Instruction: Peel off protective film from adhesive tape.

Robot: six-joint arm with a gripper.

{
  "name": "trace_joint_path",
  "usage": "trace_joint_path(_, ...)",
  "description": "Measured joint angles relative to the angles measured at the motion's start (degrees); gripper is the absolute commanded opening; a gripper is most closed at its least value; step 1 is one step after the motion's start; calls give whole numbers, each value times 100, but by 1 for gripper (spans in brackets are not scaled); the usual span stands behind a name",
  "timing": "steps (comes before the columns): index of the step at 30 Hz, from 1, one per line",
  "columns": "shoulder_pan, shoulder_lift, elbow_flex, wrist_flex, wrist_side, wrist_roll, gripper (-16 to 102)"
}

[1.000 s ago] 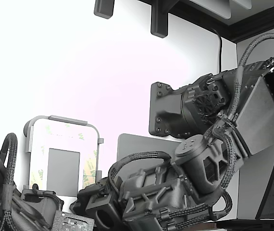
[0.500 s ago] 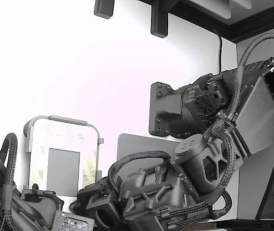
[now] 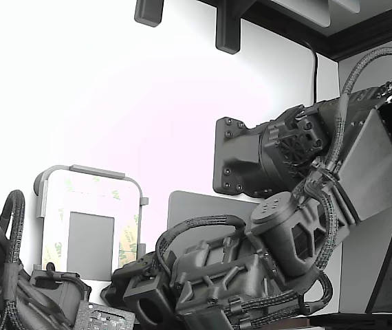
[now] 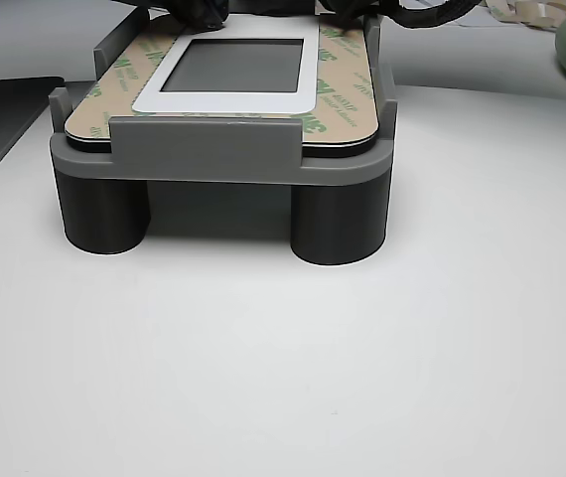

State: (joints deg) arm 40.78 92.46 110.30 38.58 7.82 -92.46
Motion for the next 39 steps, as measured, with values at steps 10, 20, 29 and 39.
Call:
trace_joint_path(10, 0, -53, -53, -44, 53, -202, -11)
trace_joint_path(20, 18, -26, 18, -53, 53, -79, -11)
trace_joint_path(29, 62, -26, 0, -18, 79, 0, -11)
trace_joint_path(39, 141, -26, -105, 114, 123, 79, -11)
